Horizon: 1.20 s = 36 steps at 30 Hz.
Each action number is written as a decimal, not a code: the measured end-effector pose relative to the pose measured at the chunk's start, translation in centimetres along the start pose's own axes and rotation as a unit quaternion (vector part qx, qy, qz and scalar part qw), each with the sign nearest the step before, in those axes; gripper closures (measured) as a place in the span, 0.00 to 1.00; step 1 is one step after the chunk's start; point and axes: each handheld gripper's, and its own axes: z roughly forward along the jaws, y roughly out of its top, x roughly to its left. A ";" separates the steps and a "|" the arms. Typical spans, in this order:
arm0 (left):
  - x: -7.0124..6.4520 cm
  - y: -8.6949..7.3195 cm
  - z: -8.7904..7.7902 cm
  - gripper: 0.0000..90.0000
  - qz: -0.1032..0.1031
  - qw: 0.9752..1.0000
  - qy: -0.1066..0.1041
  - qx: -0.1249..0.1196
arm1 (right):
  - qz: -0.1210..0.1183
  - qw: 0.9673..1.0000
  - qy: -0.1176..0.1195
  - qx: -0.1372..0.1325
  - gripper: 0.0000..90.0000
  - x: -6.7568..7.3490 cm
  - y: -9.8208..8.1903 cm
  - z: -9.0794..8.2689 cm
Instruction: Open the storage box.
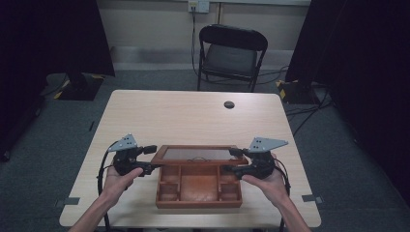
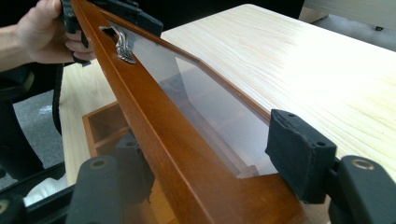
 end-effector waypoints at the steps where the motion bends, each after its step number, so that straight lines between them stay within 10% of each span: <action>1: 0.0 0.0 0.0 0.34 0.003 1.000 0.006 0.000 | 0.000 1.000 0.000 0.001 0.40 0.0 0.0 0.0; 36: 1.3 1.5 1.4 0.44 0.004 1.000 0.012 0.004 | 0.038 0.999 -0.009 -0.009 0.46 -3.0 0.8 1.0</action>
